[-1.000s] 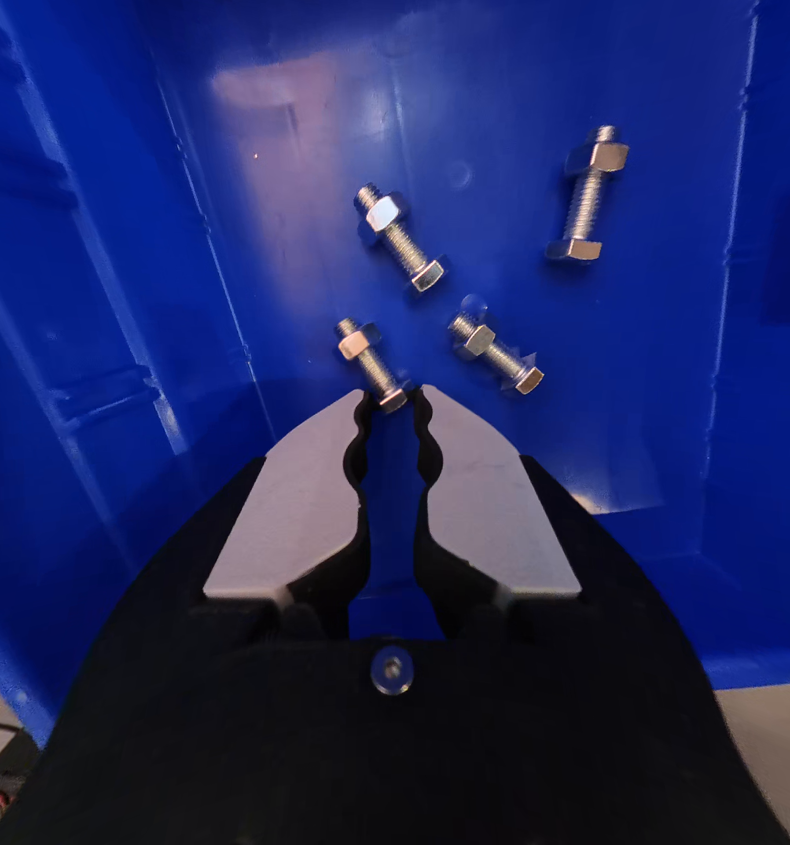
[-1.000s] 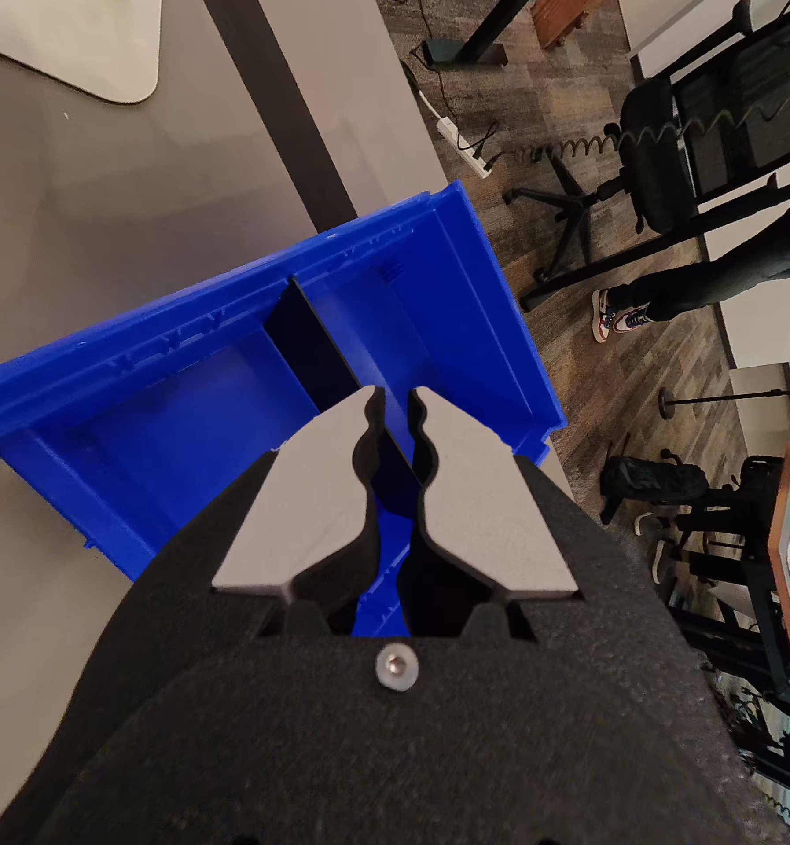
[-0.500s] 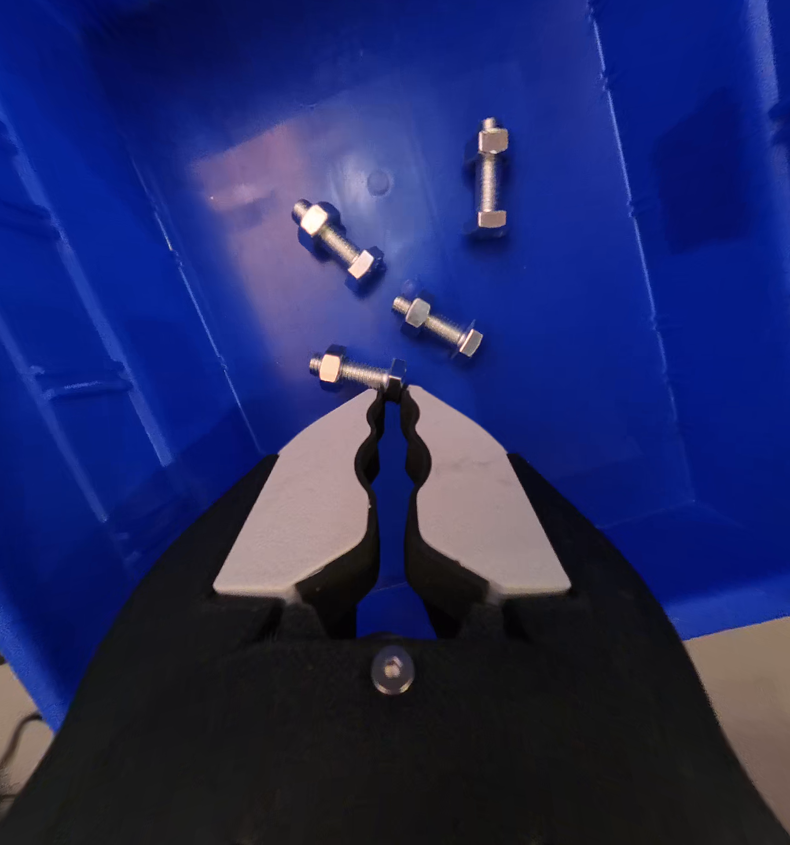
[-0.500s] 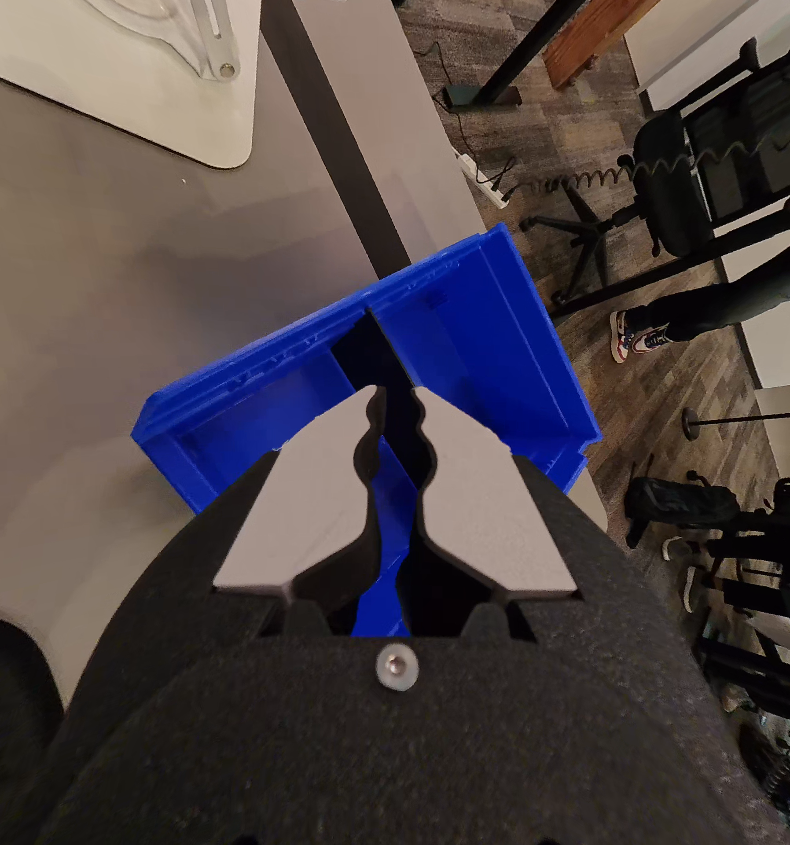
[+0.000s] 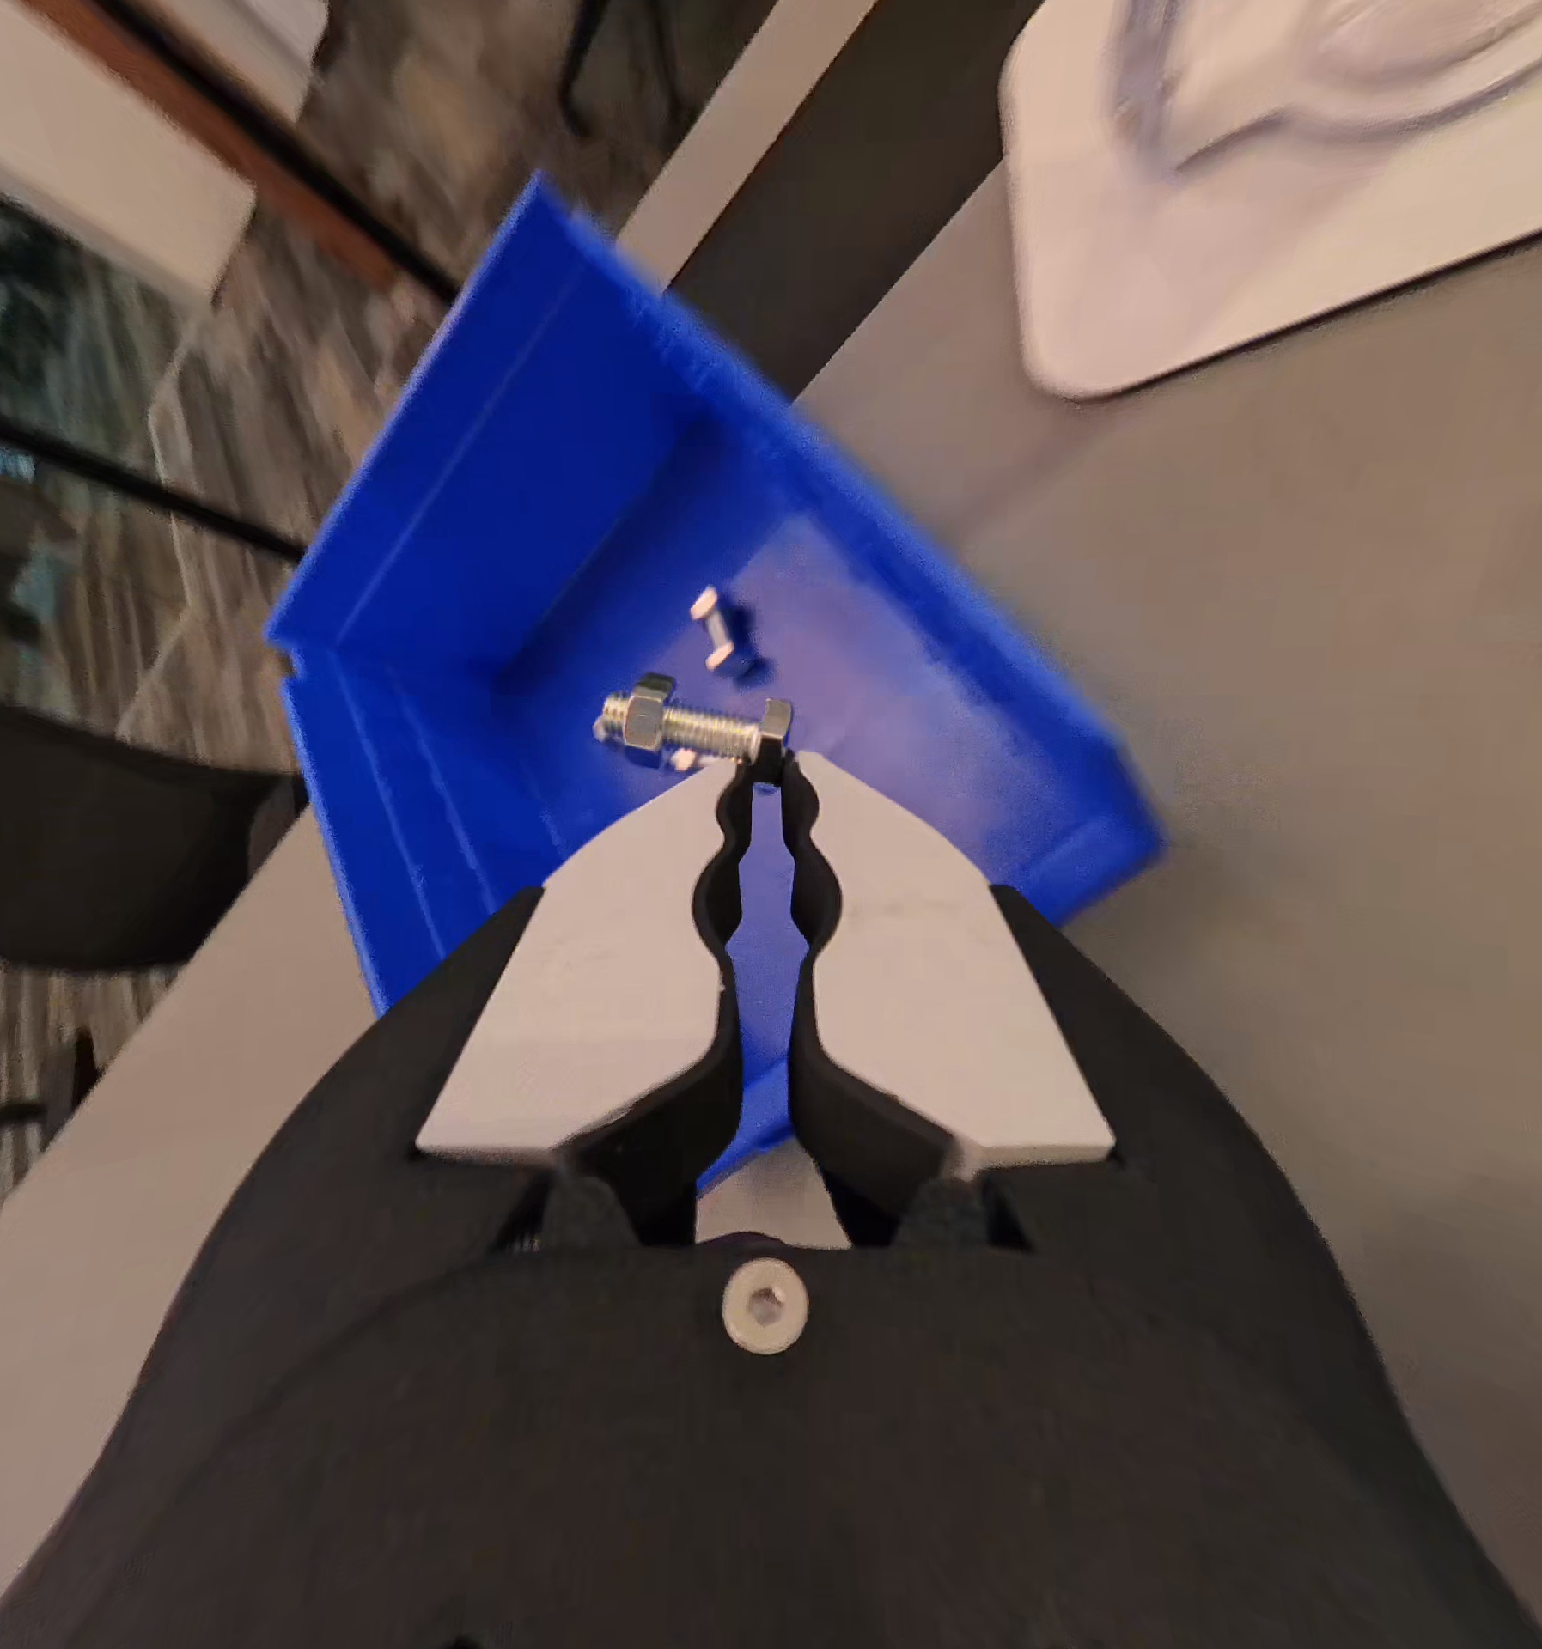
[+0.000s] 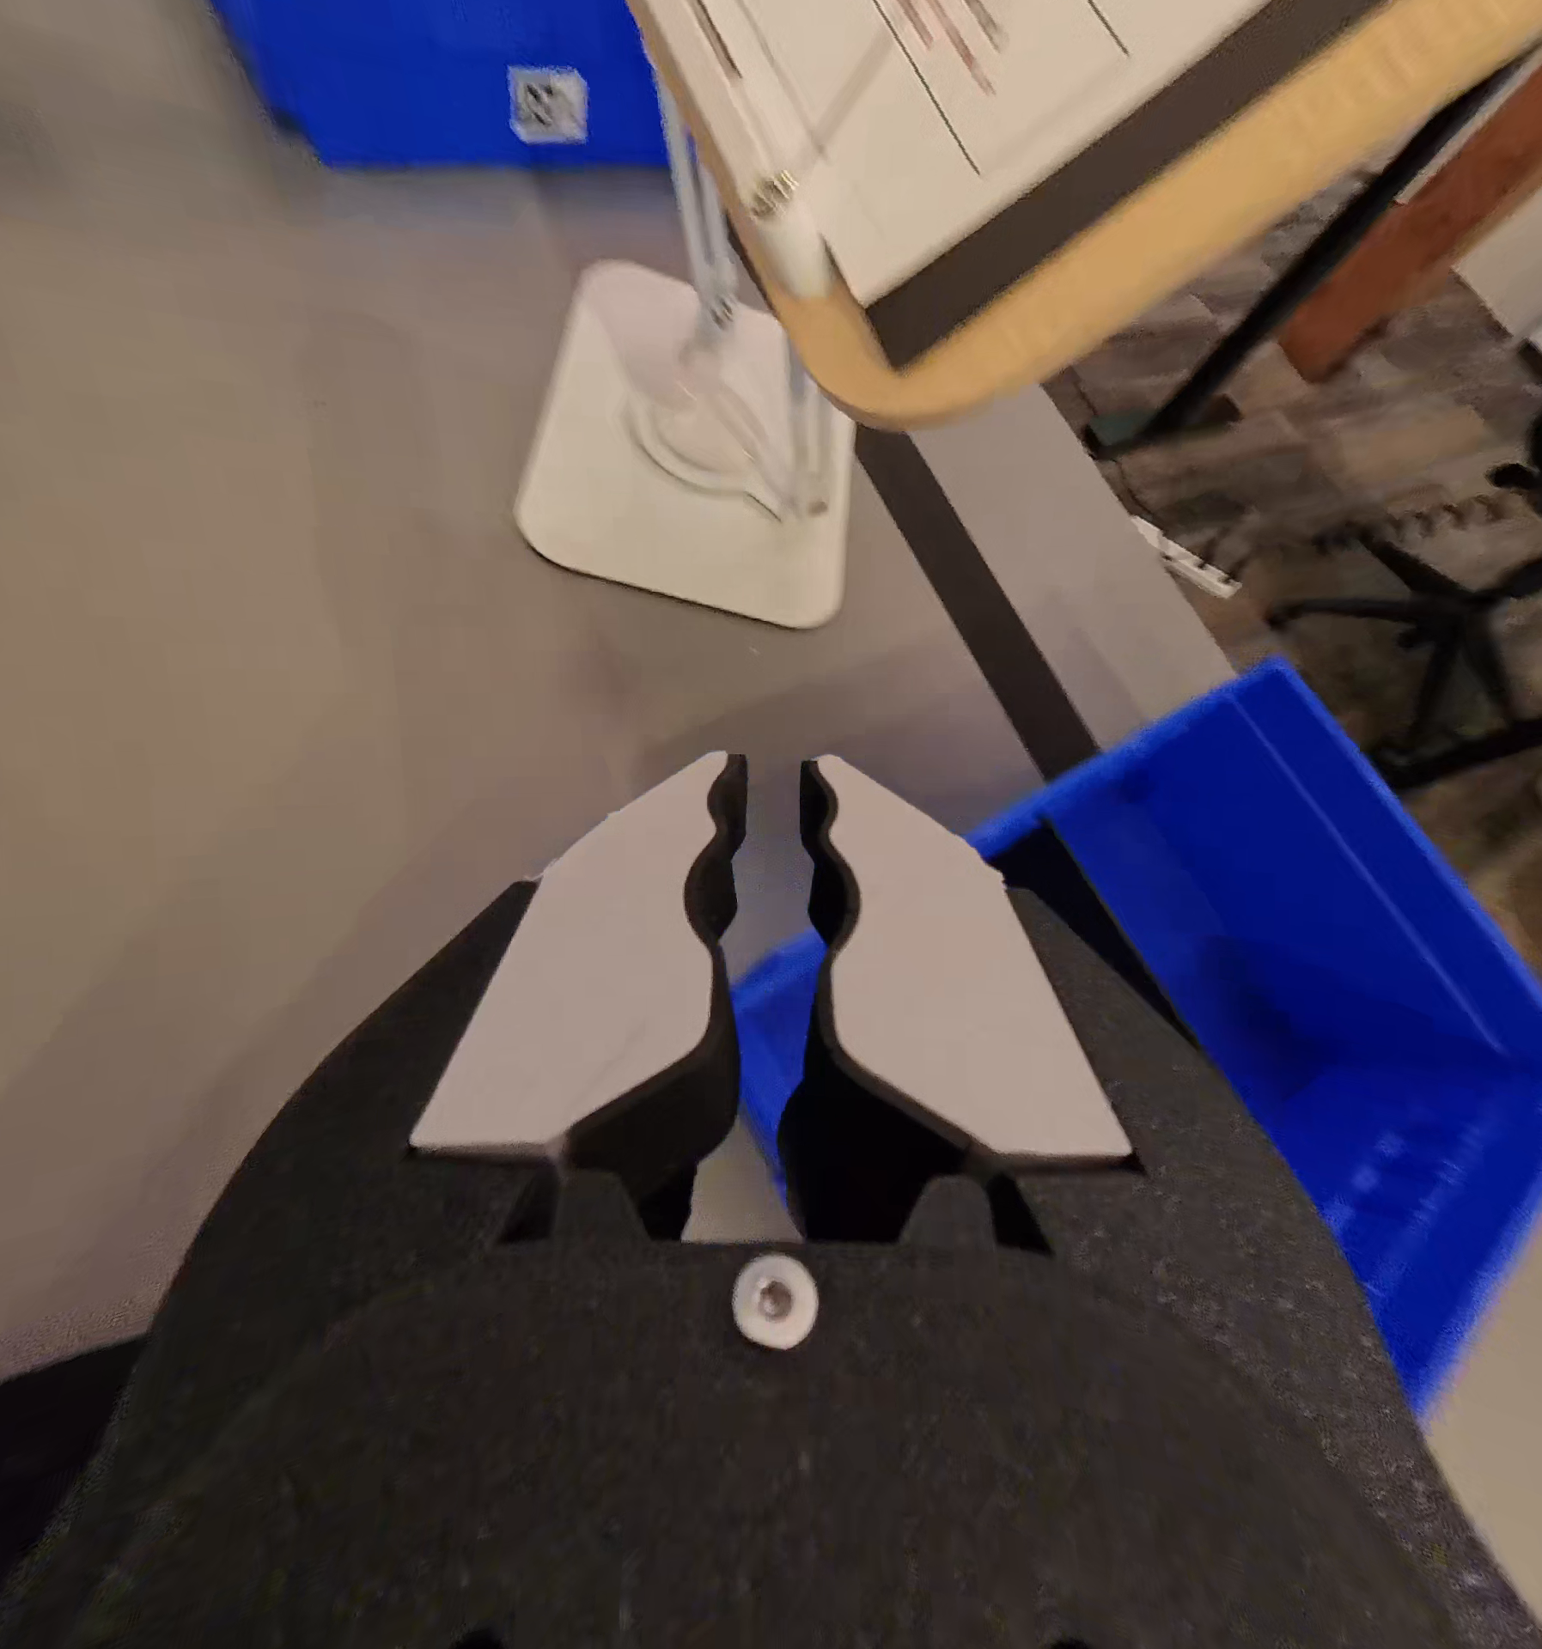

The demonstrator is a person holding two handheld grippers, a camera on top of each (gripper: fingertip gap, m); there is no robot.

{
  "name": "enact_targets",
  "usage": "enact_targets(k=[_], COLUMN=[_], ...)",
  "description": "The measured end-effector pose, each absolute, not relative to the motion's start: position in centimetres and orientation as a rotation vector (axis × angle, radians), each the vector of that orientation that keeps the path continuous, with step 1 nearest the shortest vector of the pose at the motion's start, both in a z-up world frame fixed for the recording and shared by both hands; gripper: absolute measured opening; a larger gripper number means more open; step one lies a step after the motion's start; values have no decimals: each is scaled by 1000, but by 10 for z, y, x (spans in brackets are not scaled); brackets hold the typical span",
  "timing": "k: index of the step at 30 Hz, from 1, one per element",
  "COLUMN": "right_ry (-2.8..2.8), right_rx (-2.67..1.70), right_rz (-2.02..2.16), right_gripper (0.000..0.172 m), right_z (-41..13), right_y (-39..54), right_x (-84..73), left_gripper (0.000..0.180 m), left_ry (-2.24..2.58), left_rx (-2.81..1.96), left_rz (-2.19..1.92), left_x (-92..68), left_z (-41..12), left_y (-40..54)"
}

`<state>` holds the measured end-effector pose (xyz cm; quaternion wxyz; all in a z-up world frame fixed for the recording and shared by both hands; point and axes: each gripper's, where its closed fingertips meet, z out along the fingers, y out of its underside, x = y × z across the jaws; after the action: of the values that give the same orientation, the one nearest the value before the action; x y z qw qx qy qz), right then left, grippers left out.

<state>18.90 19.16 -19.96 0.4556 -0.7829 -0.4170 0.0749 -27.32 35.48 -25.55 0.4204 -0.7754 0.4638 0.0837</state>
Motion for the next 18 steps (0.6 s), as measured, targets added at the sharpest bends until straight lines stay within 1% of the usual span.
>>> enact_targets(k=[6,12,18], right_ry=[-1027,-828,-747], right_rx=[-1863,-1784,-1766], right_rz=[581,1022,1340], right_gripper=[12,16,28], right_z=[-201,-201,-218], right_y=[158,161,167], right_x=[101,28,-9], left_gripper=[6,6,6], left_ry=[1317,1455,1554], left_rx=[-1700,-1426,-1188], left_rz=[77,-63,-115], left_x=[-197,-101,-38], left_z=[-241,-236,-224], left_y=[280,211,167])
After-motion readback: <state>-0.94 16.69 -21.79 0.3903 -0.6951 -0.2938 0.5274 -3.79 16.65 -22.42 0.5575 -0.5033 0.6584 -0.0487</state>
